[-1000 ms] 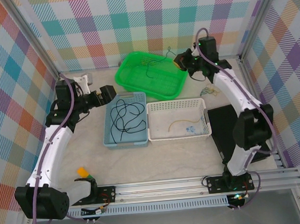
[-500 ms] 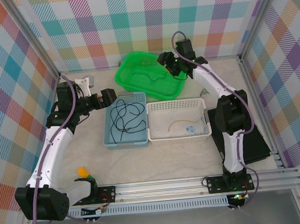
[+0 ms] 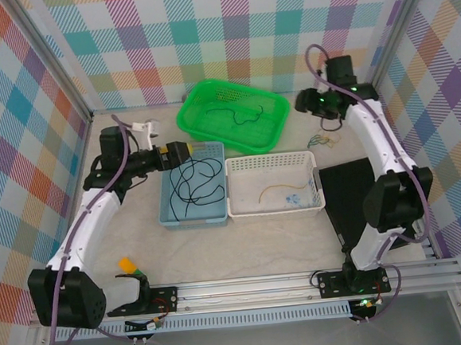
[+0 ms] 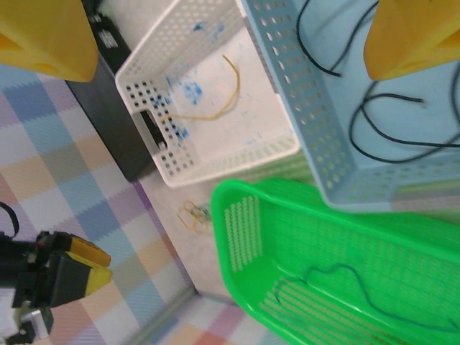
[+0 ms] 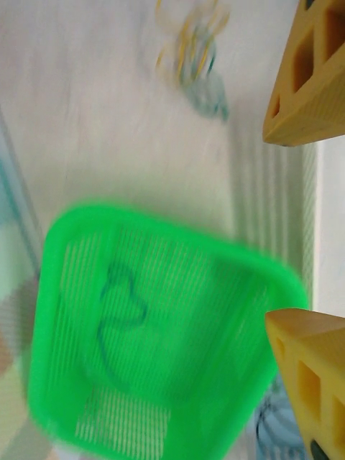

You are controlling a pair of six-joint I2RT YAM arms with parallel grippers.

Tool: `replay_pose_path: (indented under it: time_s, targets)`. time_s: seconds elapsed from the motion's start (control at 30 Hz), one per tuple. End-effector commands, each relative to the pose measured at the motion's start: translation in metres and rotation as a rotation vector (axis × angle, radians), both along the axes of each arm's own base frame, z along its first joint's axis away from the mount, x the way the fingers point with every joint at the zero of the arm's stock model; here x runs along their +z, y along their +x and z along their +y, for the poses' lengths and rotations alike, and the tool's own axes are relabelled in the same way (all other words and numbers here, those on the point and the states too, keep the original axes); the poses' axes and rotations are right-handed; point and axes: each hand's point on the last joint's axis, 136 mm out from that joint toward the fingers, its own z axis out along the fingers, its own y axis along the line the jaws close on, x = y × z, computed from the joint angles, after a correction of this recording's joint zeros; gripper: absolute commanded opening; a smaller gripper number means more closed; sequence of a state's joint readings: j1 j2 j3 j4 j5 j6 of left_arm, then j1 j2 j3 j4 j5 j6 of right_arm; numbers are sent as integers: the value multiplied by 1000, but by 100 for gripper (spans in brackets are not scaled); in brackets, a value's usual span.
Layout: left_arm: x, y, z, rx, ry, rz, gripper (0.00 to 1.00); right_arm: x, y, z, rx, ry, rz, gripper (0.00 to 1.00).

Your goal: Untangle the cables

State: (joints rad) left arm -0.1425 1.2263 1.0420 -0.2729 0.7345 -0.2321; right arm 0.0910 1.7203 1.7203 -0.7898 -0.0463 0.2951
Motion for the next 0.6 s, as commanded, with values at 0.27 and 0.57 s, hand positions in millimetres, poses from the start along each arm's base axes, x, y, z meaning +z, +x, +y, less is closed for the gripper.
replay_pose_path:
  time_s: [0.27,0.57]
  targets:
    - [-9,-3,-40,-121,25,-1,90,-124,-13,-83,-84,-52,379,52]
    - [-15,-10,-35,-104,55,30,89,-152,54,-75,-48,20,338,38]
